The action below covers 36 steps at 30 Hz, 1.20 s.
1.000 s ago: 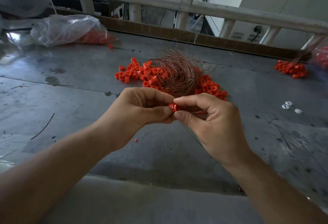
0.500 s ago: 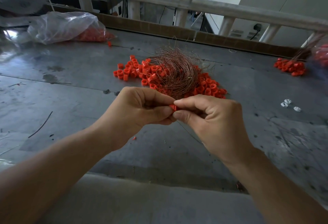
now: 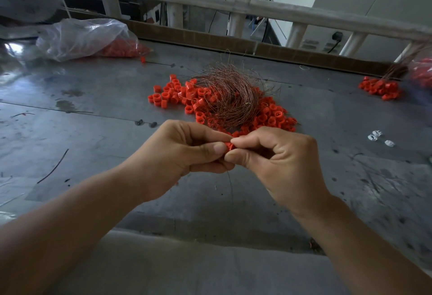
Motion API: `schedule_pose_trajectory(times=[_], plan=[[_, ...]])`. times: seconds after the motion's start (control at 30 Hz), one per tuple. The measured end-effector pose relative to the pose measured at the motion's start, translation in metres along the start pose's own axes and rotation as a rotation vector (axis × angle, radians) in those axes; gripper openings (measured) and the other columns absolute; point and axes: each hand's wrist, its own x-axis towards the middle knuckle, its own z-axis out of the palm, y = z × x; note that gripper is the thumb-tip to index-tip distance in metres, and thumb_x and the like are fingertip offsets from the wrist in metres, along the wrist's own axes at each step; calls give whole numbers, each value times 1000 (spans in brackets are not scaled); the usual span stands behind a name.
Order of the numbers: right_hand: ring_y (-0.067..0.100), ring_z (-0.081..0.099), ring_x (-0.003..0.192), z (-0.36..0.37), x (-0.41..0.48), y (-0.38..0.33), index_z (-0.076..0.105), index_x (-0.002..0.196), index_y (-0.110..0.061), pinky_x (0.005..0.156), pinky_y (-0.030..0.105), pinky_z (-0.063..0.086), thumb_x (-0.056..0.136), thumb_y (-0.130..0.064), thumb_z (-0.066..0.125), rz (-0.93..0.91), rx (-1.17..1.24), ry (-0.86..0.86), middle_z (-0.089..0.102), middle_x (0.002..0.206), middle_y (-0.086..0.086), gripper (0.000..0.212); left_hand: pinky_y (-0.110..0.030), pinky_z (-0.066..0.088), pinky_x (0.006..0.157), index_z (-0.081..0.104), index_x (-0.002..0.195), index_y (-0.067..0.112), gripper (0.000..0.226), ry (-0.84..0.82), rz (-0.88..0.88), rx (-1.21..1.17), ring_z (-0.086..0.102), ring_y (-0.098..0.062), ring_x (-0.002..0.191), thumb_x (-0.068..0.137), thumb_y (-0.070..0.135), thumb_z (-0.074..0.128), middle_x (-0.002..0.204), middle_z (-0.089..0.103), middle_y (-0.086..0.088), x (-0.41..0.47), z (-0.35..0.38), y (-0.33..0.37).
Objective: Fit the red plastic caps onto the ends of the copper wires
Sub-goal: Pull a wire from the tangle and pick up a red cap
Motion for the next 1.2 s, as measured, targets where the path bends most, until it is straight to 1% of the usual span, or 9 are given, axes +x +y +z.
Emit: schedule_pose_trajectory(times=[0.27,0.33,0.43,0.53,0.63,0.73,0.87,1.03,1.2], plan=[[4,57,65,-5,3,3,64,87,-34,62,9,43,59,-30,72,114,183,-174,59,72,-9,29,-18,53,55,74,80,10,21,-107,-50,-3,69,-16,62,63,9,62,68,70,-10,-1,-5,2],[6,56,72,-7,4,4,63,95,-34,67,11,43,64,-29,73,86,153,-265,58,76,-7,33,-19,53,55,70,90,8,26,-136,-64,-16,68,-18,62,65,6,64,69,69,-12,-2,-7,2],[5,55,78,-9,5,3,67,94,-24,72,13,42,71,-25,67,32,65,-371,59,80,-5,24,-20,53,55,59,104,8,38,-155,-80,-18,68,-19,62,67,8,66,68,69,-12,-1,-8,2],[1,51,75,-9,5,3,69,87,-12,70,10,40,76,-23,63,-20,-20,-362,54,79,-9,16,-21,54,60,55,110,11,48,-166,-41,-1,69,-19,66,66,16,73,71,70,-11,-2,-4,2],[0,49,72,-8,2,2,66,84,-8,67,10,40,77,-13,63,-41,-70,-356,48,78,-14,9,-24,55,65,53,112,23,57,-125,97,204,69,-20,69,61,22,79,75,71,-8,-5,1,-1],[-1,49,72,-7,1,2,66,82,-6,66,10,40,75,-4,64,-64,-83,-349,46,79,-18,8,-23,54,65,49,115,29,60,-96,164,306,67,-16,66,59,29,72,73,69,-4,-6,4,-5],[4,51,72,-6,-1,-1,65,81,-6,65,11,41,74,-4,63,-72,-87,-339,47,79,-17,7,-25,53,67,45,122,32,64,-121,198,343,65,-17,66,67,22,77,72,67,-6,-8,3,-5],[-1,48,66,-3,-4,-2,62,76,-9,61,10,39,75,0,63,-64,-72,-314,46,76,-16,9,-35,57,67,45,123,35,58,-109,223,335,65,-23,64,73,18,69,72,67,-10,-12,7,-4],[2,51,68,-6,-2,-1,61,76,-17,62,12,42,75,-8,65,-8,-14,-344,50,75,-15,10,-26,54,63,44,123,27,59,-122,130,230,66,-18,64,71,8,63,69,67,-8,-9,7,0]])
